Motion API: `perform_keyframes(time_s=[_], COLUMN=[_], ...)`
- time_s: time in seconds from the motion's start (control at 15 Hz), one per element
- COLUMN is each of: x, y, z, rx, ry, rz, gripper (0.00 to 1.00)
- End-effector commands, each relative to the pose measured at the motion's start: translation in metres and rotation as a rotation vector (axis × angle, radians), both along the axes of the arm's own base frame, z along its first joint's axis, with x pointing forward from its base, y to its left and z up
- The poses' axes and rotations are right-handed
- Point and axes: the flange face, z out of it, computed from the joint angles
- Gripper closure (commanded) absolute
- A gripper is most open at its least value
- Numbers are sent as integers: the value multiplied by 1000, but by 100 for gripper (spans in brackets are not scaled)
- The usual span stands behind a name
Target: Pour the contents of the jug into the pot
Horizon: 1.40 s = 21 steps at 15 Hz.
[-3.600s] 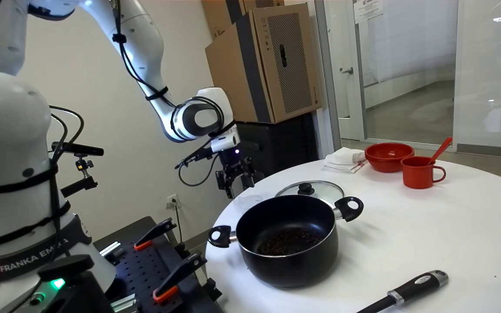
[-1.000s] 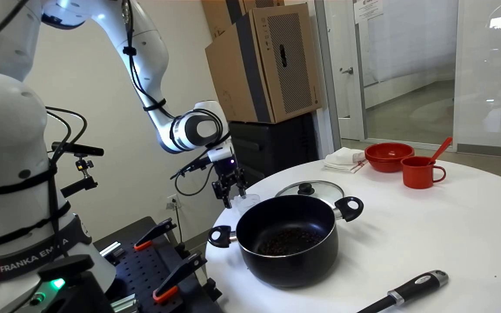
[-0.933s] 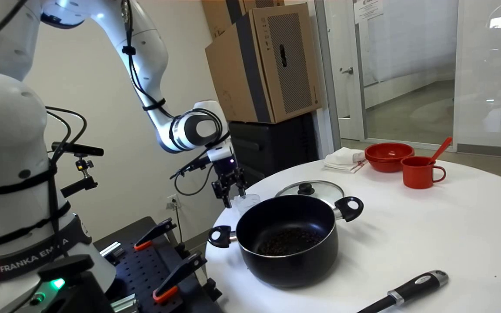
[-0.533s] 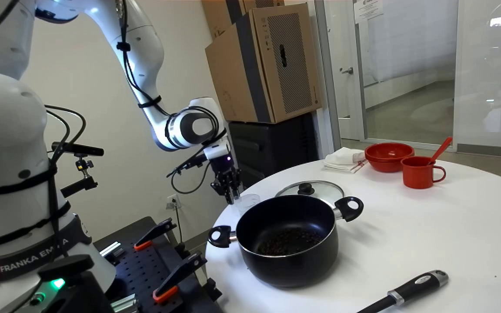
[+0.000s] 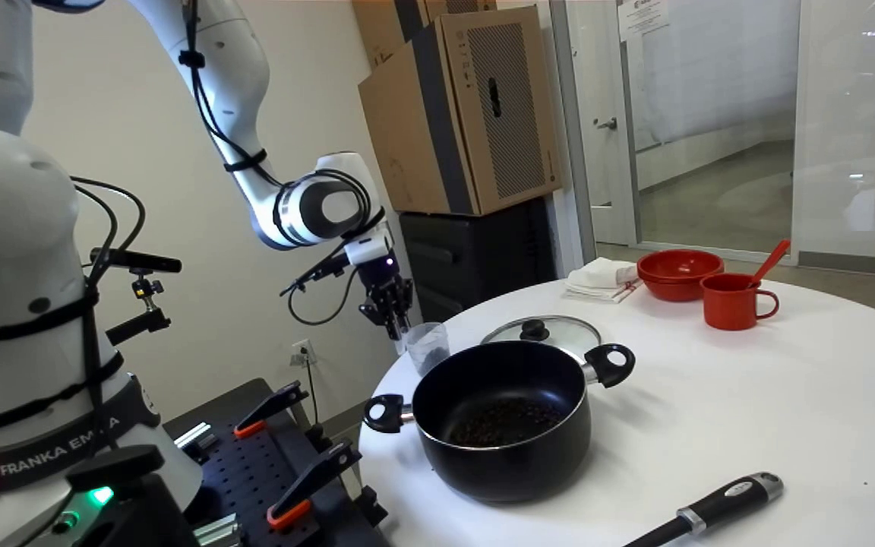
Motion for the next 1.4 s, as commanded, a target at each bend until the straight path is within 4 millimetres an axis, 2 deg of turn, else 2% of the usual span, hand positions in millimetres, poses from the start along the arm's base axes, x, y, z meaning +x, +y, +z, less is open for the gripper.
perform_keyframes(time_s=[0.0, 0.27, 0.4, 0.53, 0.73, 0.93, 1.07, 1.2, 1.33], x=[-11, -12, -11, -4, 15, 32, 40, 48, 53], y=[-5, -5, -11, -25, -72, -132, -163, -186, -197], z=[73, 150, 178, 199, 210, 212, 211, 203, 190], rx=[79, 150, 185, 229, 259, 261, 259, 259, 274], ry=[-92, -196, -210, -192, -151, -102, -61, -6, 62], rz=[-26, -36, -48, -93, -191, -278, -303, -307, -285], gripper=[94, 94, 94, 94, 94, 94, 94, 94, 94])
